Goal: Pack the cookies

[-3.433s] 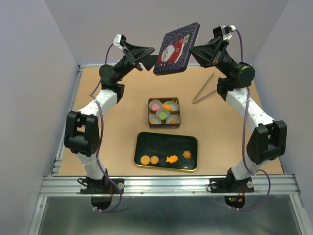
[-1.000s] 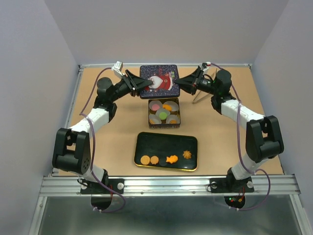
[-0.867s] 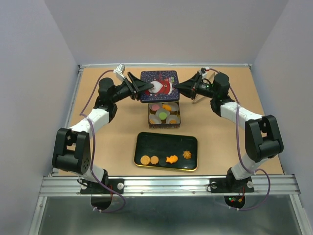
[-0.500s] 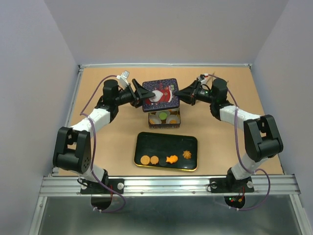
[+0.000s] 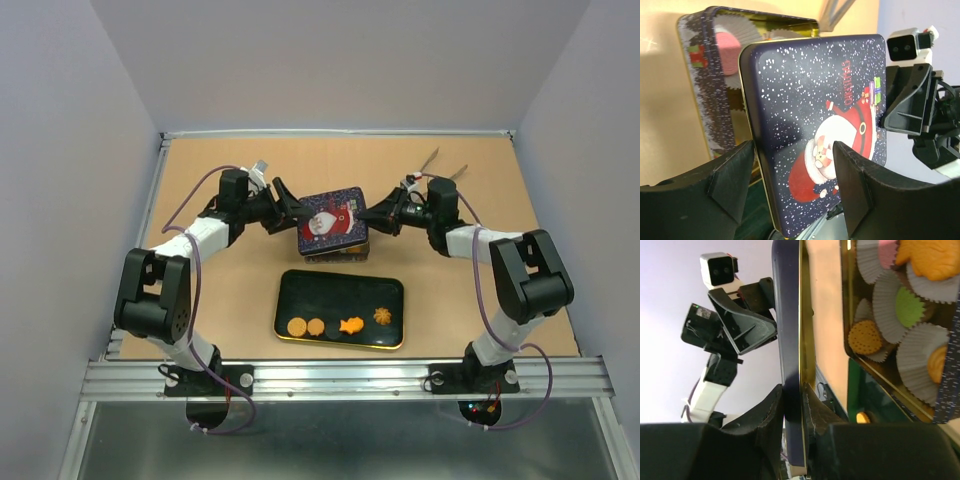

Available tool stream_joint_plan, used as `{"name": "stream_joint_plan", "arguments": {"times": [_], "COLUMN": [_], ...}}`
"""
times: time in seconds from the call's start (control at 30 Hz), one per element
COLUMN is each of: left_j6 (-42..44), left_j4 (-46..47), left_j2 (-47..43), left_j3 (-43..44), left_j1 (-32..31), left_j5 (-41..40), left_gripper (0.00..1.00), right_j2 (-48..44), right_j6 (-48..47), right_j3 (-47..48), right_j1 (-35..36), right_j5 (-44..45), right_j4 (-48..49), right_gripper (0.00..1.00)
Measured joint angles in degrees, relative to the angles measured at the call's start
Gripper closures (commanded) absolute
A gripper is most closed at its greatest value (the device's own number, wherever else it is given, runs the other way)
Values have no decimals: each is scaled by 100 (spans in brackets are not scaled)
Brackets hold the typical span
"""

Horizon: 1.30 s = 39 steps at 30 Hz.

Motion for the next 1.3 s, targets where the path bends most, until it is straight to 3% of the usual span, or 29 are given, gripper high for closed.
{"name": "stream_joint_plan", "arguments": {"times": [0.7,1.07,1.3], "left_j6": [341,743,682], "left_j4": [-177,-1626,-1727], "left_j2": [741,892,1040], "left_j3": [955,1276,1078], "left_j1": [-118,-118,-136], "left_j5": [-168,-1353,-1377], "left_gripper": [28,35,38], "right_j2": [424,1016,1078], "right_j6": [-935,-758,-688], "right_j3": [-247,-247,-245], "right_j1": [0,-39,-39], "right_j5": [205,205,175], "right_j4": [-33,667,879], "right_gripper": [100,100,100]}}
